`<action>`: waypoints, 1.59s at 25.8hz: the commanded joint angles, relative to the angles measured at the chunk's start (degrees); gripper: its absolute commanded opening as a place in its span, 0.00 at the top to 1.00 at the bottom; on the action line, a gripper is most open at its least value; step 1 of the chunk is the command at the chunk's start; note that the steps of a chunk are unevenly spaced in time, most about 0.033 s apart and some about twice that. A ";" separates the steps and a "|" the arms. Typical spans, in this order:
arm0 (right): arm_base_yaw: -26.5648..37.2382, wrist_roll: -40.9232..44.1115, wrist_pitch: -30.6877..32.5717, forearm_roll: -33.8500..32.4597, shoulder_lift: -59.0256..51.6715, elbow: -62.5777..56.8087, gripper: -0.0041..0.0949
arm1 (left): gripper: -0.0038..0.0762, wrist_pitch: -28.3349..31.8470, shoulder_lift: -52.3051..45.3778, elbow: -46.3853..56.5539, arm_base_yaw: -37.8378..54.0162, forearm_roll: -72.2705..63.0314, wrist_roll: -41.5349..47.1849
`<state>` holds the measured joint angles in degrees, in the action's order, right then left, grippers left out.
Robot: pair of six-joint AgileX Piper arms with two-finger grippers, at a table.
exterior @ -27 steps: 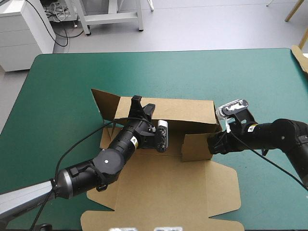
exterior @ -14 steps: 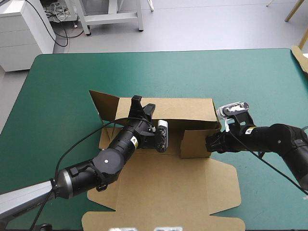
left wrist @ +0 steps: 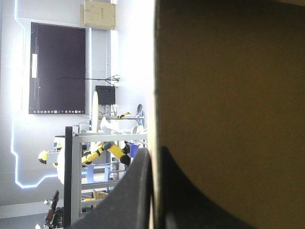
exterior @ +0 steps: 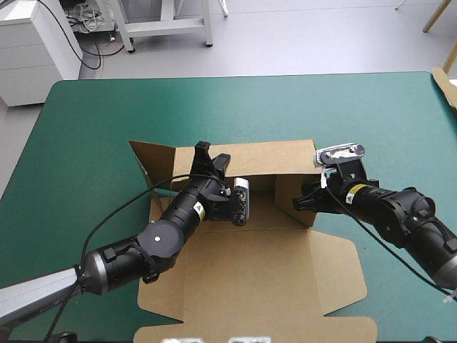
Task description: Fold the box
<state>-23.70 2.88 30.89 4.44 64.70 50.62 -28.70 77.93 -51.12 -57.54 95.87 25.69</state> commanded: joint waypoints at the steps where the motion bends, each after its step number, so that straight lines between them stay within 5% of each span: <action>1: 0.01 0.39 -5.24 -1.03 0.07 1.42 0.52 | 0.96 -0.45 -1.89 -1.86 -0.36 1.77 0.84; 3: 0.01 0.39 -5.24 -1.15 1.54 1.42 0.52 | 0.96 -0.31 -1.89 -1.86 -0.36 1.77 0.84; 7: 0.01 1.67 -6.12 -0.80 2.37 1.42 0.97 | 0.96 -0.20 -1.89 -1.86 -0.36 1.77 0.71; 11: 0.01 3.70 -8.45 -1.20 2.48 1.42 0.98 | 0.90 0.17 -1.89 -1.86 -0.46 1.25 -0.23; 19: 0.01 5.61 -10.29 -1.48 2.56 1.42 0.98 | 0.42 -0.86 -1.89 -1.86 -1.15 0.89 -0.23; 32: 0.11 5.61 -11.05 -1.65 7.99 4.13 0.98 | 0.40 -23.54 -5.50 -1.86 -19.97 -2.65 0.39; 41: 0.31 5.61 -1.16 -3.71 8.21 10.60 0.98 | 0.40 -25.18 -7.65 -5.06 -22.49 -6.95 -2.44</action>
<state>-23.70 7.97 29.36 1.35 74.56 57.22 -52.65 72.25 -52.24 -80.14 88.27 25.11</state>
